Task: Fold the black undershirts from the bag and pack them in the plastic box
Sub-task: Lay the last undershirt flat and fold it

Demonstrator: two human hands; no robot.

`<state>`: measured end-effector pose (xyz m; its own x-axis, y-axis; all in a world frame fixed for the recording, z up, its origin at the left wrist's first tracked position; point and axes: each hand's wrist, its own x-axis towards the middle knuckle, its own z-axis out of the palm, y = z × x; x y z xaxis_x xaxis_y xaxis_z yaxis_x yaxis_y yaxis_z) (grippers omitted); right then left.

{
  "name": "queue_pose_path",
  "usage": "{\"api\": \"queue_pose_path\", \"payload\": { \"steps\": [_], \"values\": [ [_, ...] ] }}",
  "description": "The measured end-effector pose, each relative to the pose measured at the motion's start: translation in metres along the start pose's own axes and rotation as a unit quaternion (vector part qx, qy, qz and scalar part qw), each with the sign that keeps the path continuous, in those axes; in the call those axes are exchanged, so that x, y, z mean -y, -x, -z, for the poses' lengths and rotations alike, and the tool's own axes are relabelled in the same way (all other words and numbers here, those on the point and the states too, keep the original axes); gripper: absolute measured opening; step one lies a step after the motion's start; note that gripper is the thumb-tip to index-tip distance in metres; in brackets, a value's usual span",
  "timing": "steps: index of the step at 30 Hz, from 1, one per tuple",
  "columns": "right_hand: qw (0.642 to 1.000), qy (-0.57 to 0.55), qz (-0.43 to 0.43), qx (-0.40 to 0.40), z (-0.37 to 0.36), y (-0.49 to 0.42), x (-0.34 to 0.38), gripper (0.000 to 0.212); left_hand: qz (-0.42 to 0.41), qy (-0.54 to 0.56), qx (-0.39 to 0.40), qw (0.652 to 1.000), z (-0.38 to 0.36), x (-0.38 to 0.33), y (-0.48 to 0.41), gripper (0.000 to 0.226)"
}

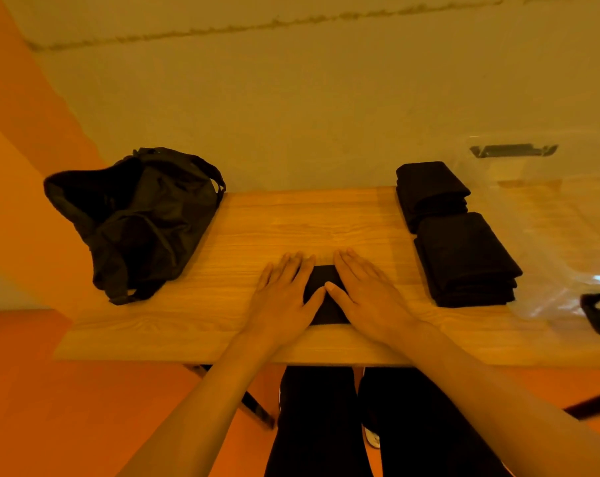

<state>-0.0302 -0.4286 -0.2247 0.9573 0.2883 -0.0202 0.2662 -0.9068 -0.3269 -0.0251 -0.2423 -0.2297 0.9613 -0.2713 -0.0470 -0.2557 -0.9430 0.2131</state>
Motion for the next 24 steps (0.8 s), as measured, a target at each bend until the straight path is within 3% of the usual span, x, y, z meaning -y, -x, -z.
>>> {"api": "queue_pose_path", "payload": {
  "steps": [4, 7, 9, 13, 21, 24],
  "values": [
    [0.999, -0.012, -0.022, 0.033, 0.007, 0.002, -0.001, 0.075, 0.035, 0.031, 0.041, 0.998, 0.005, 0.0, -0.005, 0.064],
    [0.999, -0.007, -0.023, 0.026, 0.017, 0.002, 0.001, 0.084, 0.035, 0.073, -0.014, 0.997, 0.012, -0.004, 0.0, 0.068],
    [1.0, 0.008, 0.004, -0.014, 0.022, 0.0, 0.006, 0.083, -0.017, 0.057, -0.052, 0.997, 0.016, -0.008, 0.007, 0.07],
    [0.998, 0.038, 0.042, 0.012, 0.014, -0.002, 0.007, 0.086, -0.089, 0.006, 0.029, 0.996, 0.015, -0.002, 0.01, 0.061],
    [0.997, 0.037, -0.033, 0.067, 0.014, 0.006, -0.022, 0.068, -0.037, 0.012, 0.094, 0.995, 0.025, 0.02, 0.005, 0.063],
    [0.996, -0.024, -0.043, 0.073, 0.02, 0.009, -0.027, 0.073, -0.02, 0.073, 0.071, 0.995, 0.036, 0.025, 0.007, 0.066]
  ]
}}
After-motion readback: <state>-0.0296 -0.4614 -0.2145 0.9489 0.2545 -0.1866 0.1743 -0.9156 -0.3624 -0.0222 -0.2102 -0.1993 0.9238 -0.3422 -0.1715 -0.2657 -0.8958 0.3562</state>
